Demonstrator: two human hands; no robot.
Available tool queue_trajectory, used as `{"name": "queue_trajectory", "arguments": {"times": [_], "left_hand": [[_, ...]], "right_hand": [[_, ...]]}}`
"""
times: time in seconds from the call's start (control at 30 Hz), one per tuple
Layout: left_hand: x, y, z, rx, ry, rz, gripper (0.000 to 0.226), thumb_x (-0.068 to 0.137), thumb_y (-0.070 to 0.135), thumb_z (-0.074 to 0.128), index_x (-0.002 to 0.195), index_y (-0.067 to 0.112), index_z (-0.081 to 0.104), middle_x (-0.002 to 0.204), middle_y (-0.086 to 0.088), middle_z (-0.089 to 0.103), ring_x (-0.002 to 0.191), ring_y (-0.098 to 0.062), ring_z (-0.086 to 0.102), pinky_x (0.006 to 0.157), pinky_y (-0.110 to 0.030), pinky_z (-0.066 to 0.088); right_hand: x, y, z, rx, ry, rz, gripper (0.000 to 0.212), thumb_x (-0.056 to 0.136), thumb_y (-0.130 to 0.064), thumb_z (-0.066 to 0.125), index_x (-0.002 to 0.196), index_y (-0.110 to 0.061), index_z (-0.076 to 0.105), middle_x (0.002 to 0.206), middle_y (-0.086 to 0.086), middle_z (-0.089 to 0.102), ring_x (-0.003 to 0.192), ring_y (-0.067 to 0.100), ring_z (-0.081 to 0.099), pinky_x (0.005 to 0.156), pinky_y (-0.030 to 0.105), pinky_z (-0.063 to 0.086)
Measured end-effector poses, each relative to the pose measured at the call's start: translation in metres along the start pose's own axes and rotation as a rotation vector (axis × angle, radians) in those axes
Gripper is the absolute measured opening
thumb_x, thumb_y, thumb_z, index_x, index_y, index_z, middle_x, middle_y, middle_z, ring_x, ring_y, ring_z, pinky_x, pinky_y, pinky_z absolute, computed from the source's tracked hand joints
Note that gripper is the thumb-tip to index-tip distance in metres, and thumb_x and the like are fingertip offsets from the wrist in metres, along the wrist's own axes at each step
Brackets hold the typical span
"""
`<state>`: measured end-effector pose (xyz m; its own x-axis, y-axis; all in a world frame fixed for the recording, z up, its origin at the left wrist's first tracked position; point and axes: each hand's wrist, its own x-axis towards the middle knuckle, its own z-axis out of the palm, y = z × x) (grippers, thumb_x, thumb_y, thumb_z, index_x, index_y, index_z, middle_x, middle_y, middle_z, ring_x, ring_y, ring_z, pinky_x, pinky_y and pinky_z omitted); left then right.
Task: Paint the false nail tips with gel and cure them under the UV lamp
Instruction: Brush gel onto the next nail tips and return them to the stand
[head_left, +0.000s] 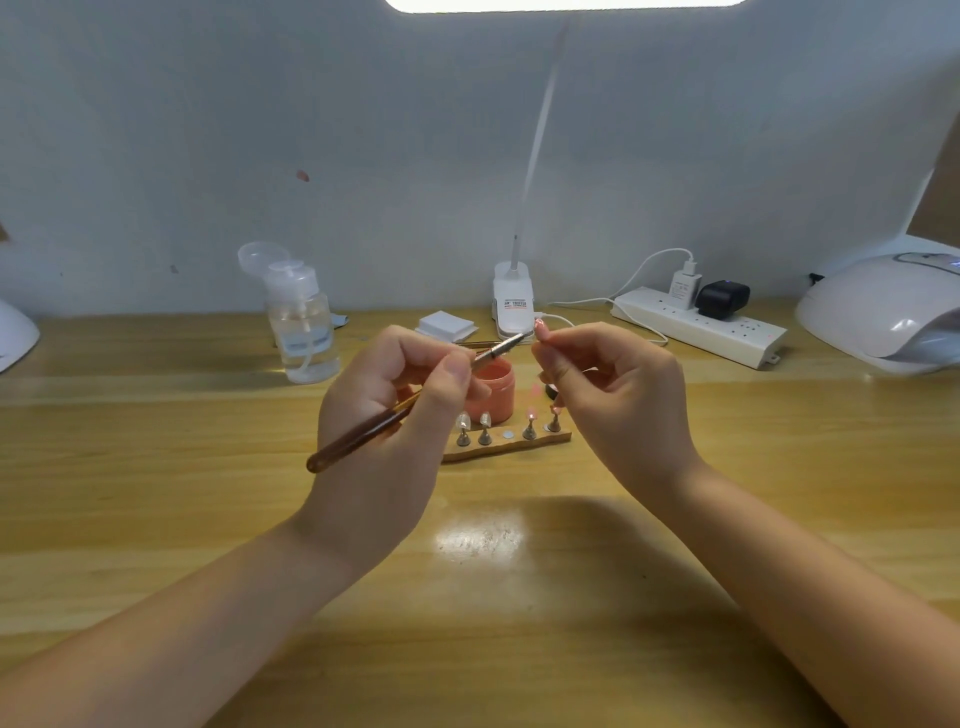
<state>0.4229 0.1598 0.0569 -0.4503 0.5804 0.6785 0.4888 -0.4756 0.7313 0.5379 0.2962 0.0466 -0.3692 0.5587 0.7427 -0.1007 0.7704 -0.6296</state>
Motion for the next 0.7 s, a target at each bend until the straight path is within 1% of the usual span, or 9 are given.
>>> {"name": "queue_trajectory", "arguments": {"times": [0.1, 0.2, 0.3, 0.4, 0.5, 0.57, 0.63, 0.7], "left_hand": [[0.0012, 0.0009, 0.0024, -0.014, -0.005, -0.022, 0.005, 0.092, 0.028, 0.06, 0.09, 0.025, 0.064, 0.083, 0.012, 0.073, 0.083, -0.006, 0.07, 0.072, -0.012, 0.05], [-0.0001, 0.0, 0.0018, -0.005, -0.041, -0.024, 0.008, 0.091, 0.024, 0.06, 0.085, 0.02, 0.064, 0.077, 0.011, 0.072, 0.078, -0.006, 0.069, 0.07, -0.011, 0.049], [-0.0011, -0.0001, -0.0002, 0.01, -0.019, -0.026, 0.016, 0.086, 0.032, 0.056, 0.08, 0.018, 0.063, 0.071, 0.009, 0.07, 0.072, -0.009, 0.066, 0.07, -0.015, 0.049], [-0.0002, 0.0005, 0.001, -0.009, 0.011, -0.021, 0.009, 0.091, 0.025, 0.06, 0.084, 0.02, 0.063, 0.075, 0.01, 0.071, 0.075, -0.005, 0.067, 0.069, -0.011, 0.049], [0.0008, 0.0012, 0.0029, 0.006, -0.011, -0.019, 0.009, 0.092, 0.022, 0.058, 0.086, 0.019, 0.063, 0.078, 0.013, 0.072, 0.077, -0.002, 0.068, 0.067, -0.008, 0.048], [0.0003, 0.0005, 0.0019, 0.007, -0.025, -0.027, 0.01, 0.089, 0.025, 0.061, 0.082, 0.019, 0.064, 0.074, 0.011, 0.071, 0.075, -0.005, 0.068, 0.069, -0.011, 0.048], [-0.0002, 0.0, 0.0, 0.002, -0.014, -0.022, 0.014, 0.086, 0.031, 0.057, 0.079, 0.021, 0.063, 0.071, 0.01, 0.07, 0.073, -0.009, 0.067, 0.071, -0.015, 0.049], [0.0, 0.0002, -0.0006, -0.009, 0.011, -0.015, 0.015, 0.086, 0.033, 0.055, 0.081, 0.021, 0.063, 0.073, 0.008, 0.07, 0.074, -0.009, 0.067, 0.071, -0.015, 0.049]], "right_hand": [[-0.0004, -0.0007, 0.0002, -0.006, 0.002, -0.012, 0.011, 0.086, -0.018, 0.068, 0.096, -0.022, 0.069, 0.08, -0.001, 0.07, 0.07, 0.018, 0.068, 0.06, 0.039, 0.056], [-0.0006, -0.0004, 0.0003, -0.016, -0.004, -0.011, 0.013, 0.086, -0.017, 0.068, 0.097, -0.023, 0.067, 0.08, -0.004, 0.069, 0.07, 0.016, 0.068, 0.061, 0.037, 0.056], [-0.0005, 0.0006, -0.0002, -0.018, -0.003, -0.011, 0.013, 0.086, -0.016, 0.069, 0.098, -0.021, 0.069, 0.079, -0.001, 0.07, 0.068, 0.018, 0.067, 0.059, 0.04, 0.056], [0.0, 0.0007, -0.0001, -0.002, 0.003, -0.004, 0.012, 0.086, -0.016, 0.07, 0.097, -0.017, 0.071, 0.079, 0.001, 0.071, 0.069, 0.019, 0.068, 0.059, 0.041, 0.056], [-0.0006, 0.0004, 0.0004, 0.002, 0.007, -0.004, 0.011, 0.086, -0.017, 0.07, 0.096, -0.02, 0.07, 0.079, 0.0, 0.071, 0.069, 0.018, 0.068, 0.059, 0.04, 0.056], [-0.0012, 0.0005, 0.0005, 0.011, 0.006, 0.002, 0.012, 0.086, -0.016, 0.07, 0.097, -0.02, 0.07, 0.079, -0.001, 0.071, 0.069, 0.018, 0.068, 0.059, 0.04, 0.056], [-0.0009, 0.001, 0.0005, 0.019, 0.005, 0.014, 0.013, 0.086, -0.015, 0.07, 0.098, -0.02, 0.07, 0.079, -0.001, 0.071, 0.069, 0.018, 0.068, 0.059, 0.04, 0.056], [-0.0001, 0.0009, 0.0005, 0.026, 0.007, 0.018, 0.012, 0.086, -0.016, 0.069, 0.097, -0.019, 0.07, 0.079, 0.0, 0.071, 0.069, 0.019, 0.069, 0.059, 0.041, 0.056]]}}
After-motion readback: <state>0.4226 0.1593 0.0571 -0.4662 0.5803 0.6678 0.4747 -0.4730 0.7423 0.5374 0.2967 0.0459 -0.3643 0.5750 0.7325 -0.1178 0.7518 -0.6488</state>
